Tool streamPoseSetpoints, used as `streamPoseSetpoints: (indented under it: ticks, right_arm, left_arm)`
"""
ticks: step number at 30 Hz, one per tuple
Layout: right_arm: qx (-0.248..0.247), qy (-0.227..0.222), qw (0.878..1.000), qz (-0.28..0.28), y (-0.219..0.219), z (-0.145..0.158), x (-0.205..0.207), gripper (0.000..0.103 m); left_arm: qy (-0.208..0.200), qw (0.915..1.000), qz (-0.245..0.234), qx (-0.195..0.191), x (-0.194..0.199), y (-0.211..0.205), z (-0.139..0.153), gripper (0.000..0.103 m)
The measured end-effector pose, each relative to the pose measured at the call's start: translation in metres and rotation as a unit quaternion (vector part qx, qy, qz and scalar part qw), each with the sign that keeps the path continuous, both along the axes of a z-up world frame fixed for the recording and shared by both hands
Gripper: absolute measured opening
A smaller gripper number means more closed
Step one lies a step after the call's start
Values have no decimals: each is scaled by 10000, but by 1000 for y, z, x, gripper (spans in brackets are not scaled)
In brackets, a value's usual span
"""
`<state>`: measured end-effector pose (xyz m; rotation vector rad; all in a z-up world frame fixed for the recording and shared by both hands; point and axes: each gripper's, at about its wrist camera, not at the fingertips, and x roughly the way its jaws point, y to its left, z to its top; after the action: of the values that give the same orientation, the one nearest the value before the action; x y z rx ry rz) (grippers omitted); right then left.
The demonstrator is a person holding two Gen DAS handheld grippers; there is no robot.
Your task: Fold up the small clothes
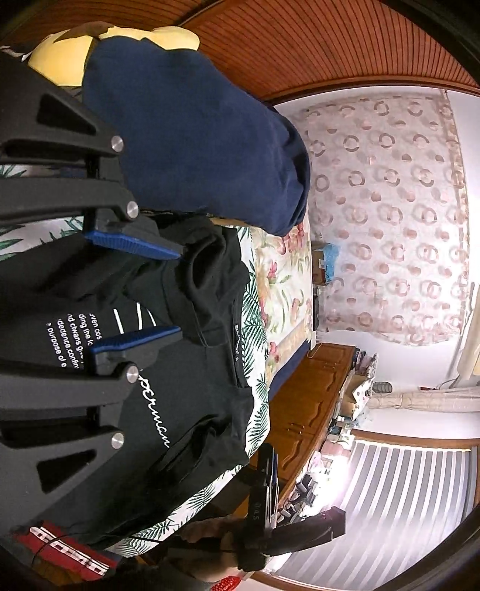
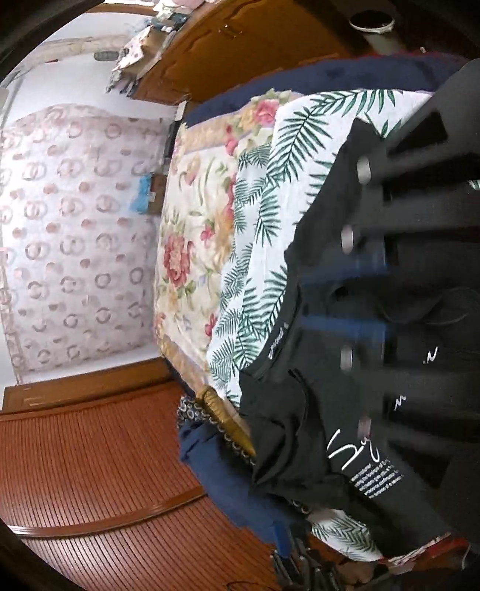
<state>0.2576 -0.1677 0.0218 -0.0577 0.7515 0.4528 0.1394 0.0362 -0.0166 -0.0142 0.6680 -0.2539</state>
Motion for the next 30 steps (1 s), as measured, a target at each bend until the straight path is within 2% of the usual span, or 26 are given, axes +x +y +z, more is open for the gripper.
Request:
streamPoseSetpoints:
  ticks: [1,7,10,14,21,27,28,30]
  right_arm:
    - [-36,-6,10000,-43,1,0,-1,52]
    - [-183,104,9998,5,5,-13,-8,52]
    - [-193,176,9995,186,25,-22,-9,52]
    - [-82,363,9972,649,76,-39,-8,44]
    - [153,708,9867,1457,176,-62,-5,40]
    - [101,810,9840,1585,231,-74,1,39]
    - [78,820,9837,1597,236,-75,2,37]
    - [-11,839,9830,1633,246,-78,4,10]
  left_arm:
    - [-14,10000,9,14,0,0,0,36]
    - [-106,9999,97,64,-8,4,4,36]
    - [-135,9997,183,102,-12,10,6,36]
    - [-166,9993,303,140,-20,24,9,36]
    - [-179,9987,462,134,-34,44,7,36]
    - [-147,9985,517,89,-39,56,2,36]
    - [-136,9985,521,78,-40,57,0,36]
    - [-117,9985,525,62,-40,59,-3,36]
